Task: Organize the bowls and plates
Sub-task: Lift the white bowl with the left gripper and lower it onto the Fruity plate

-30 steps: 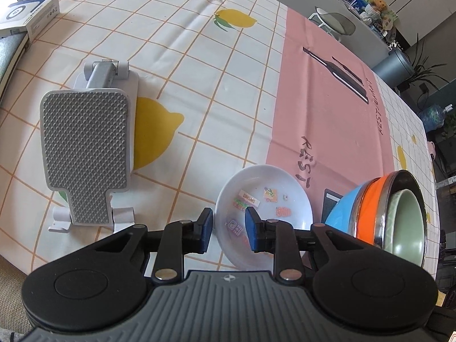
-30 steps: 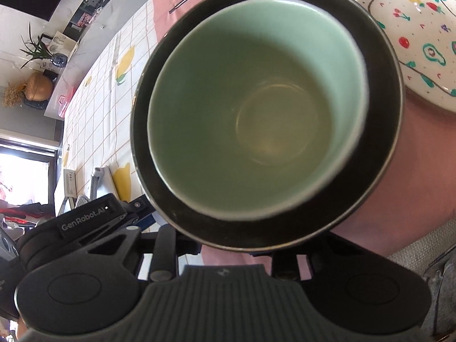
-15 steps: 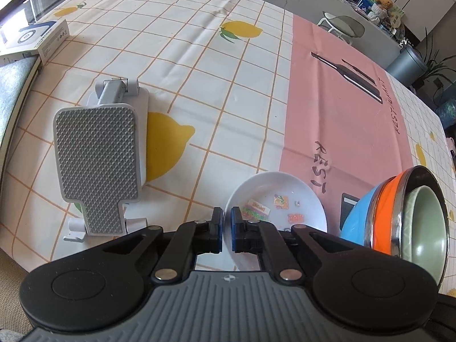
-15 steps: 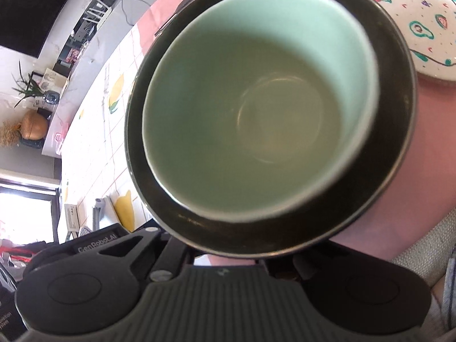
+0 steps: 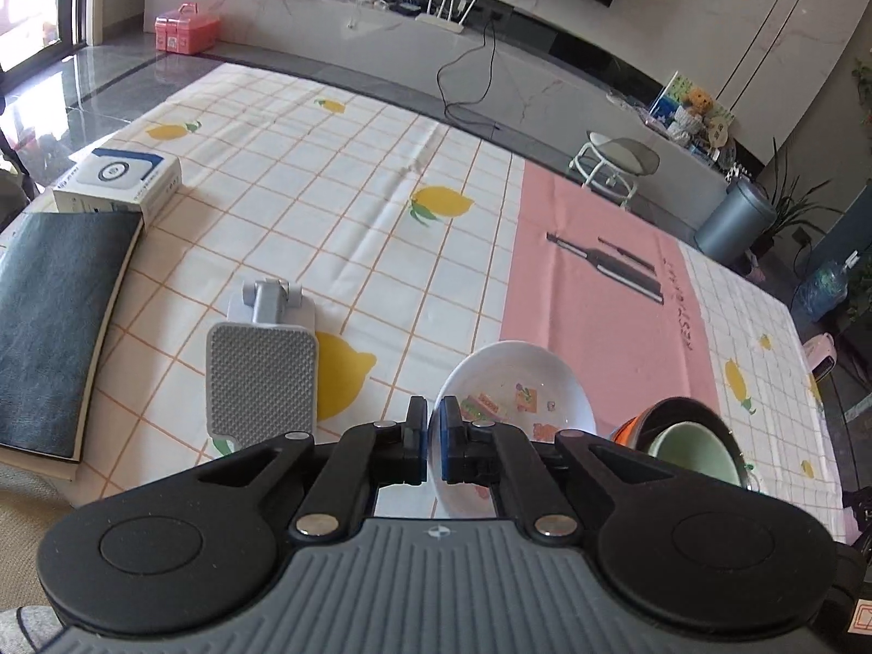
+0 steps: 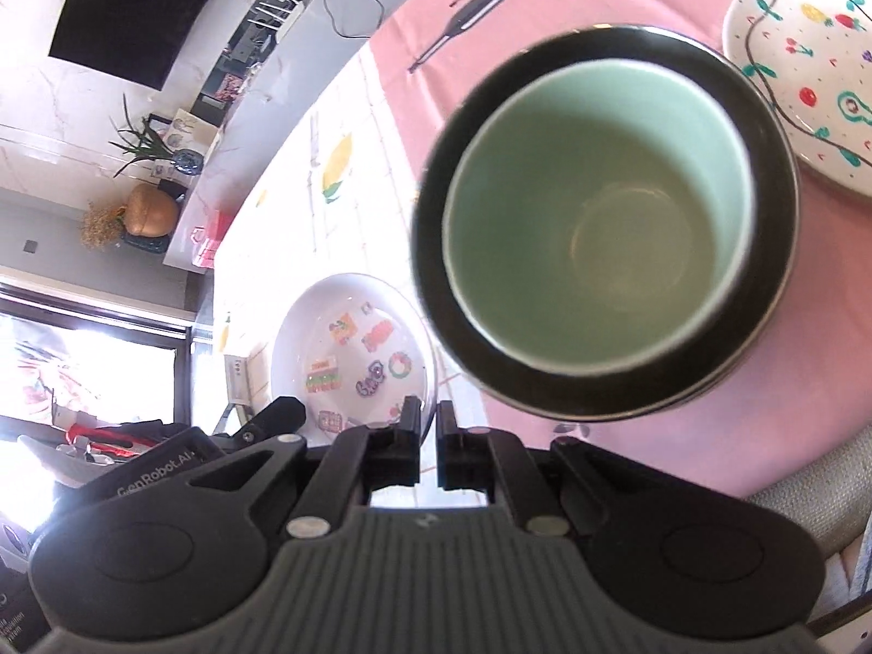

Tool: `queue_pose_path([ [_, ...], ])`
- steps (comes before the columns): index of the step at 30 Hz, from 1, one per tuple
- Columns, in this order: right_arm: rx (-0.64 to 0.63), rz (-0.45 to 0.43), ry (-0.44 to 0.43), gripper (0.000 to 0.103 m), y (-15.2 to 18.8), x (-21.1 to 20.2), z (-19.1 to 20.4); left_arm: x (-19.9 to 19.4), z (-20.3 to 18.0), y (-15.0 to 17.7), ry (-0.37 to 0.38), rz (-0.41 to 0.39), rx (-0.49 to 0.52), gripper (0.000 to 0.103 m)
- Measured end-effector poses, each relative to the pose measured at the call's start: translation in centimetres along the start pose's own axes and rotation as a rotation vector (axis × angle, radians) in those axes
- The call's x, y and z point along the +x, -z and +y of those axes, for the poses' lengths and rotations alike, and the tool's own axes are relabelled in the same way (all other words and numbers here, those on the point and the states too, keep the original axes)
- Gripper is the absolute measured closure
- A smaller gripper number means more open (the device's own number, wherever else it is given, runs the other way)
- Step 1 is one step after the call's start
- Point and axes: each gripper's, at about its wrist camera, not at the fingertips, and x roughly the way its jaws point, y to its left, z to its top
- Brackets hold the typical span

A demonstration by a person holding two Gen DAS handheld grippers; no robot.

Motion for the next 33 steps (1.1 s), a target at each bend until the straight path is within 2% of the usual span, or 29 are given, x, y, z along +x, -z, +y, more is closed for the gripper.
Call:
queue_pose_path([
  [7,-0.047,-0.052,-0.099,0.101,-1.1,-3.6,2.4,-4.7,-1.9,-1.4,0.081,-0.112,0.000,0.099],
  [14,-0.031,-0.130,-0.153,0.102,-3.4,-9.0,0.7,-5.8,-7.3,-1.5,0.153,-0.138,0.081,0.100],
  [18,0.008,-0.179,-0.167,0.102,-4.6,-12.6,-2.1,-5.2,-11.6,-0.5,0.198,-0.114,0.151,0.100],
  [25,0.094,-0.336,-0.157,0.103,-6.3,-18.5,-8.5,-2.4,-19.1,2.6,0.244,-0.029,0.272,0.099],
  [28,0.138,-0.380,-0.144,0.103,-7.1,-19.9,-11.5,-1.0,-21.6,4.0,0.240,0.001,0.323,0.099],
  [33,0.192,-0.375,-0.133,0.103,-8.1,-19.5,-15.5,1.9,-23.9,5.5,0.209,0.068,0.369,0.099],
])
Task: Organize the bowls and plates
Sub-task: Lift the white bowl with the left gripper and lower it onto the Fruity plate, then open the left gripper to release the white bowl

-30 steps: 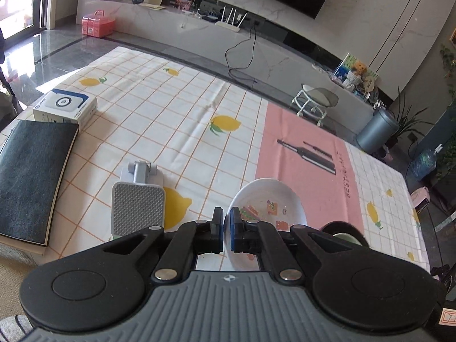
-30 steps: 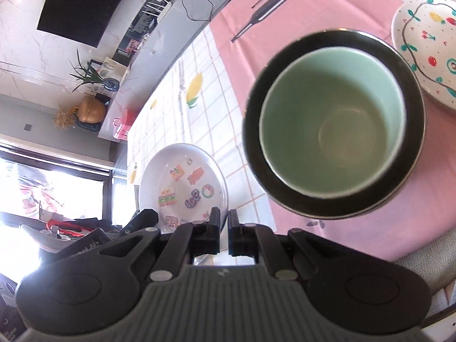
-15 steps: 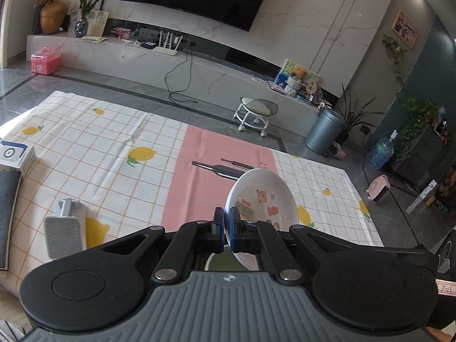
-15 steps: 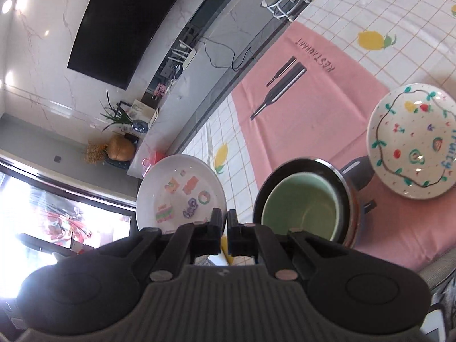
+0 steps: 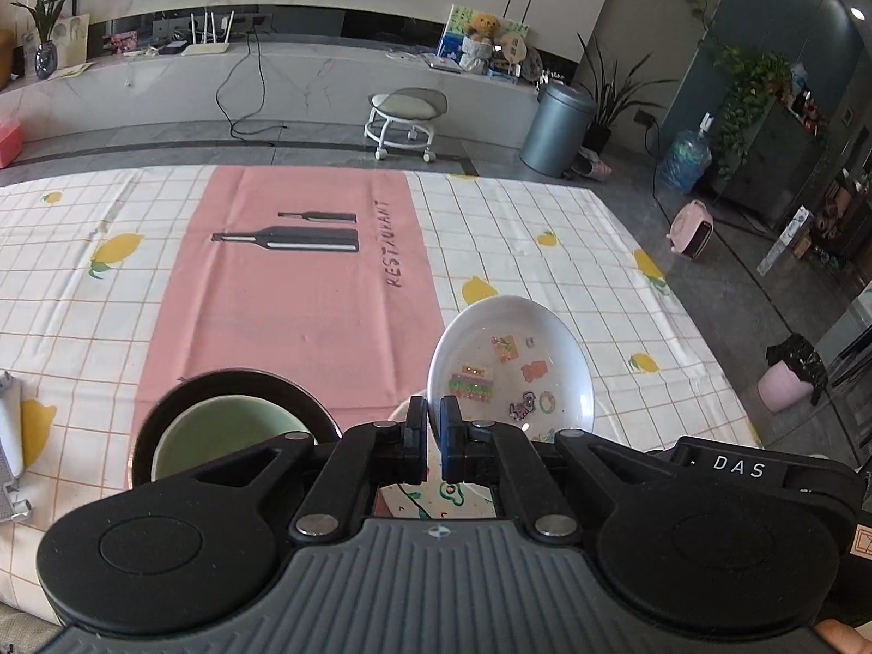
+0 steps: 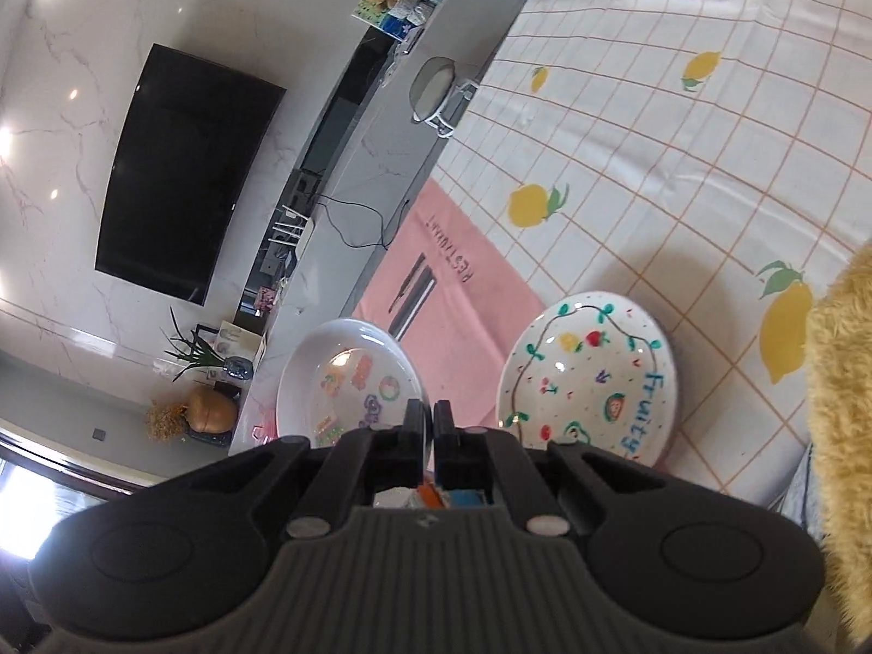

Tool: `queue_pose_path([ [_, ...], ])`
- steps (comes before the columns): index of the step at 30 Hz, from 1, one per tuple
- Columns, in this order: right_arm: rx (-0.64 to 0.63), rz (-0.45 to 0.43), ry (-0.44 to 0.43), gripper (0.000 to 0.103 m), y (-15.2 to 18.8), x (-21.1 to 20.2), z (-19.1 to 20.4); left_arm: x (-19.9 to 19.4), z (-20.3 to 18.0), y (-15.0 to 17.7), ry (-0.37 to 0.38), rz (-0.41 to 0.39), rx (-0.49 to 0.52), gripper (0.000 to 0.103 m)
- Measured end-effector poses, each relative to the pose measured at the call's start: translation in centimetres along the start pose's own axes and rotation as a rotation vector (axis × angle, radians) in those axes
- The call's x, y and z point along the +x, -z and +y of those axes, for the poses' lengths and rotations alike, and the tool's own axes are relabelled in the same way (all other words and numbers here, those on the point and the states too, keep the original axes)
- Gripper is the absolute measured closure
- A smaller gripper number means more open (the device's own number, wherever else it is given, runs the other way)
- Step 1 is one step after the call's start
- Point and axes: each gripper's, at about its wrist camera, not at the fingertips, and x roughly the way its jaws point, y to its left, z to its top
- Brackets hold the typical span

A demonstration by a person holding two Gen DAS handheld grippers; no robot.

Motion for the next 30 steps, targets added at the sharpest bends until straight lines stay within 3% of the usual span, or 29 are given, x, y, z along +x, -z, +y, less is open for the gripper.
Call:
queue_pose_path([
  [7,0.032,-0.017,0.077,0.103,-0.6,0.8,-3.9,4.0,-1.6,1.5,-0.030,0.101,0.021,0.098],
  [17,0.046,0.001,0.167,0.103,-1.3,2.6,-6.9,7.7,-3.4,2.8,-0.085,0.170,0.097,0.097],
  [30,0.059,0.060,0.242,0.103,-1.9,4.9,-8.0,10.6,-1.8,3.1,-0.073,0.256,0.050,0.096],
])
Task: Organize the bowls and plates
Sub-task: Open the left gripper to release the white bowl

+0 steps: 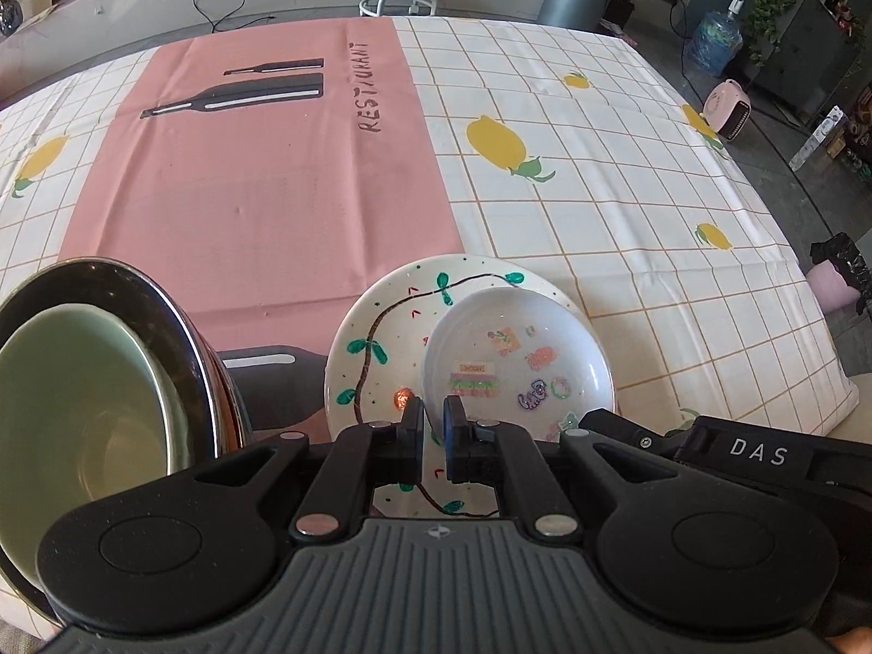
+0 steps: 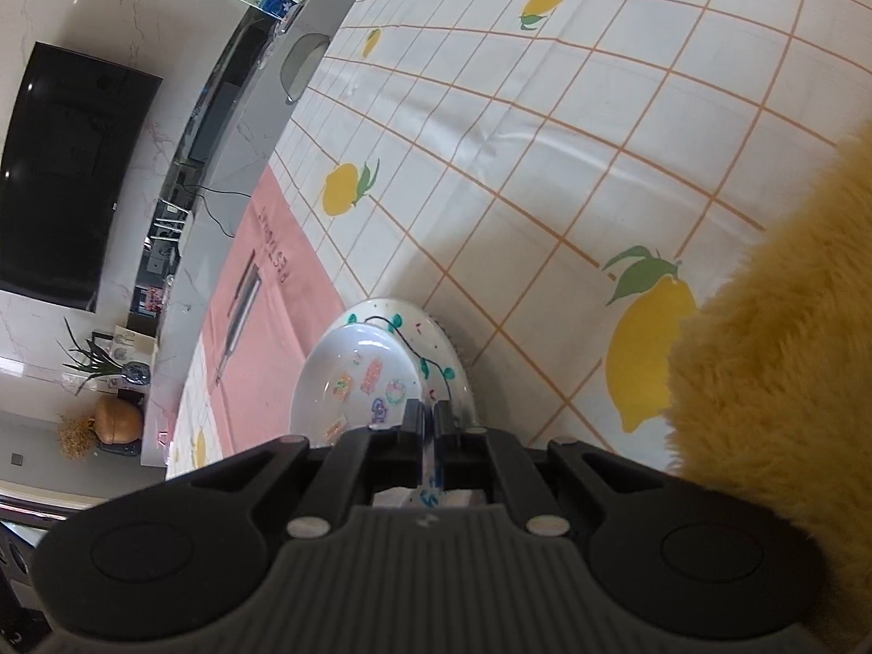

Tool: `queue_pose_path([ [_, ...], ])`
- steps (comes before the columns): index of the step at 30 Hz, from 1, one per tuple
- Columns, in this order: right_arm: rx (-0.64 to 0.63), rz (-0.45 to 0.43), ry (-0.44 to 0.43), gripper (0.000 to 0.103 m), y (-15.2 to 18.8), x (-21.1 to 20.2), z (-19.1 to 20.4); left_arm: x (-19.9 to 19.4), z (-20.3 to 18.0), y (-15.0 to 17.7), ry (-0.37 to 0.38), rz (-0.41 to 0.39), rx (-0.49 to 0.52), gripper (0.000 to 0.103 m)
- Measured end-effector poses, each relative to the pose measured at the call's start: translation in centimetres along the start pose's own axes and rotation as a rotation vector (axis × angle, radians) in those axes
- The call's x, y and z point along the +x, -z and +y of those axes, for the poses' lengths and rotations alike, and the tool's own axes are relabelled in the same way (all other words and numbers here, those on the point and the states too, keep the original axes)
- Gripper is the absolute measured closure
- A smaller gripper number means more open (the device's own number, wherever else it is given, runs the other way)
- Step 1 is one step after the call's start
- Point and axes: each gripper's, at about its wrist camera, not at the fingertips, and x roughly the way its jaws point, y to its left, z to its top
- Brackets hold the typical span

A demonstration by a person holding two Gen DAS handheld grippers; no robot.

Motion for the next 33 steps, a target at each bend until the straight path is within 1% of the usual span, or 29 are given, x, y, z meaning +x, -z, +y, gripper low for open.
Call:
queue_pose_path([
  [4,-0.038,-0.004,0.026,0.103,0.4,0.2,0.8,0.2,-0.2,0.1,-0.024,0.011,0.026,0.095],
  [5,-0.046,-0.004,0.028,0.103,0.5,0.3,0.9,0.1,-0.3,0.2,-0.032,0.012,0.031,0.090],
  [6,-0.048,-0.002,0.027,0.103,0.5,0.3,0.9,-0.1,-0.4,0.2,-0.034,0.008,0.037,0.088],
  [8,-0.052,0.009,0.023,0.103,0.5,0.4,0.8,-0.3,-0.6,0.4,-0.031,-0.001,0.052,0.080],
  [12,-0.056,0.018,0.023,0.103,0.5,0.5,0.8,-1.1,-1.1,0.6,-0.036,-0.020,0.105,0.071],
  [13,-0.053,0.018,0.021,0.102,0.5,0.5,0.8,-1.6,-1.2,0.7,-0.034,-0.035,0.121,0.067],
  [14,-0.050,0.016,0.018,0.102,0.4,0.4,0.7,-2.0,-1.2,0.8,-0.024,-0.049,0.129,0.061],
  [15,-0.049,0.016,0.018,0.102,0.4,0.4,0.7,-2.7,-1.1,0.8,-0.003,-0.066,0.128,0.056],
  [16,-0.048,0.015,0.018,0.102,0.3,0.4,0.8,-3.2,-1.0,0.8,0.011,-0.079,0.121,0.047],
  [18,-0.050,0.015,0.020,0.102,0.2,0.6,0.8,-4.9,-0.6,0.8,0.040,-0.114,0.102,0.045],
  [19,-0.051,0.015,0.021,0.101,0.2,0.6,0.9,-5.8,-0.4,0.9,0.047,-0.132,0.103,0.045],
  [21,-0.055,0.018,0.020,0.101,0.2,0.6,1.0,-8.0,-0.1,1.2,0.069,-0.196,0.127,0.043],
  [23,-0.058,0.019,0.022,0.101,0.2,0.7,1.0,-10.4,0.3,1.6,0.088,-0.268,0.134,0.037],
  [26,-0.077,0.017,0.033,0.101,0.3,0.7,1.3,-13.3,1.2,2.1,0.057,-0.345,0.108,0.036],
  [28,-0.098,0.014,0.043,0.099,0.4,0.5,1.6,-14.6,2.1,2.4,0.024,-0.377,0.086,0.035],
  [30,-0.116,0.012,0.055,0.098,0.5,0.4,1.8,-15.4,3.0,2.7,-0.007,-0.397,0.070,0.035],
  [32,-0.116,0.006,0.058,0.095,0.5,0.3,1.8,-15.6,4.0,3.0,-0.028,-0.409,0.059,0.035],
  [33,-0.125,0.007,0.058,0.089,0.5,0.3,2.0,-15.5,4.3,3.2,-0.036,-0.403,0.057,0.035],
])
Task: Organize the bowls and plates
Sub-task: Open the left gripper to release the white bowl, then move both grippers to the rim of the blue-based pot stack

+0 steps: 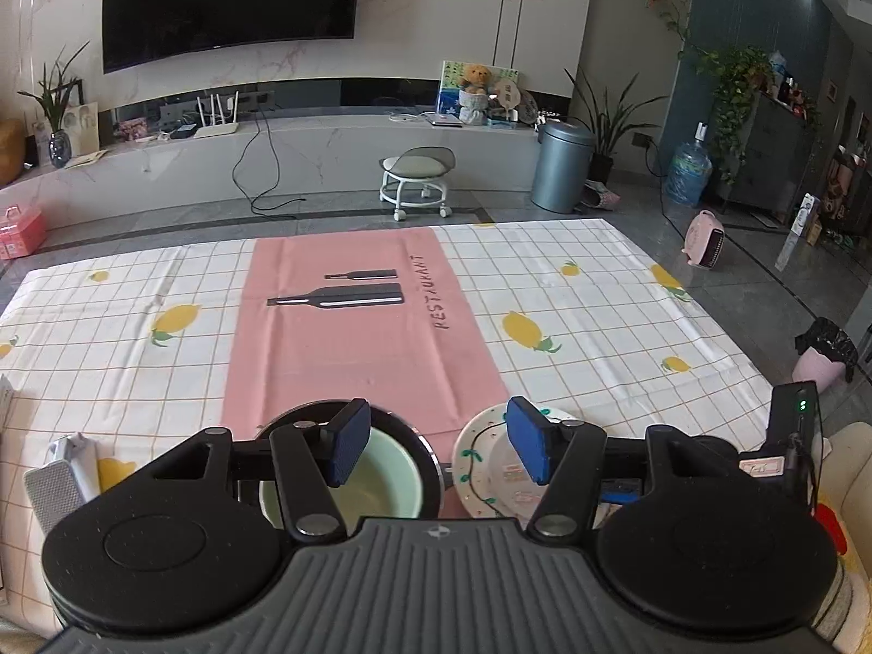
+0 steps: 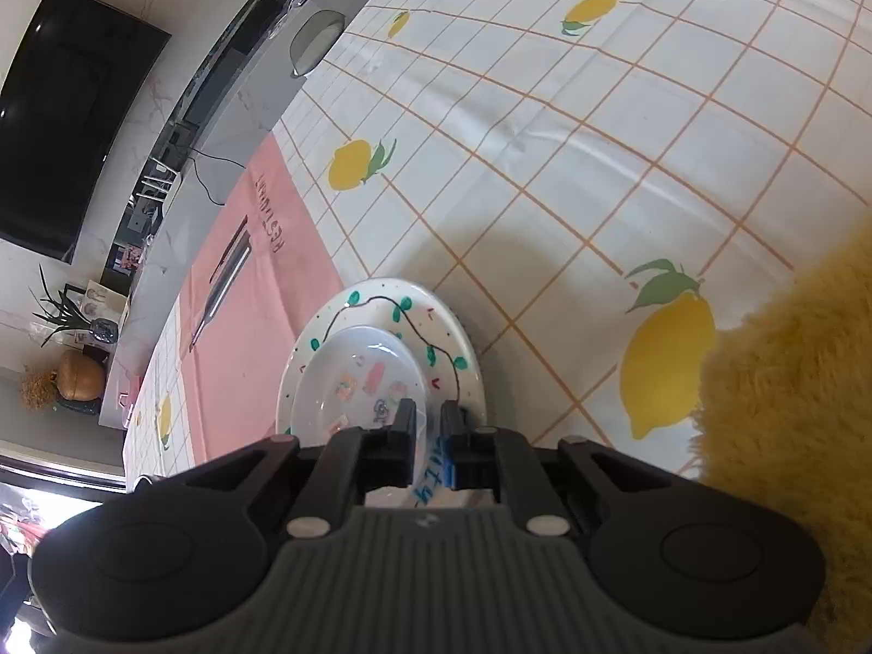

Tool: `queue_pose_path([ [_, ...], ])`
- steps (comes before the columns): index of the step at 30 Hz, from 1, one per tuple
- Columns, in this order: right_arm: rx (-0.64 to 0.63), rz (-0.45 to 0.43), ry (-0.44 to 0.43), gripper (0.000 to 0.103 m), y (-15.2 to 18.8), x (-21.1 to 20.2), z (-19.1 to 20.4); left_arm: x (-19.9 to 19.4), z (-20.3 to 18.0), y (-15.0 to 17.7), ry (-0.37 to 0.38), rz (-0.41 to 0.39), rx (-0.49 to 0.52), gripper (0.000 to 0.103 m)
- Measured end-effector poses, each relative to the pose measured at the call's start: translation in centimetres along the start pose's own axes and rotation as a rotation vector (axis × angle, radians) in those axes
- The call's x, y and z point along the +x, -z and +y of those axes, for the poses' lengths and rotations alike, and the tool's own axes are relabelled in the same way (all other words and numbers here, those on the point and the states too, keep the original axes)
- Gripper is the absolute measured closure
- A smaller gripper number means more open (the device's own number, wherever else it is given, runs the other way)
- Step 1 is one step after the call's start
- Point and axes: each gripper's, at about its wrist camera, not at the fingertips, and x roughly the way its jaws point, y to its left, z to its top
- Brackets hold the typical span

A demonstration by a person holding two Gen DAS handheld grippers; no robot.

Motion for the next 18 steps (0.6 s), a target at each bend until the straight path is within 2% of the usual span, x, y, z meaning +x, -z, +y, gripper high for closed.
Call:
queue_pose_path([
  [4,-0.076,-0.015,-0.005,0.055,0.4,-0.5,1.4,0.3,1.7,1.2,-0.016,0.036,-0.017,0.035],
  [7,-0.121,-0.022,0.013,0.039,0.9,-1.0,2.3,0.1,3.2,1.6,-0.043,0.028,-0.030,0.035],
  [9,-0.139,-0.028,0.035,0.035,1.2,-1.2,2.5,0.0,4.1,1.7,-0.049,0.023,-0.035,0.035],
  [14,-0.159,-0.077,0.075,0.033,1.2,-2.6,3.4,0.2,6.6,2.0,-0.063,0.027,-0.111,0.035],
  [18,-0.239,-0.149,0.074,0.025,0.9,-4.1,6.7,0.6,8.3,2.4,-0.106,0.045,-0.162,0.035],
])
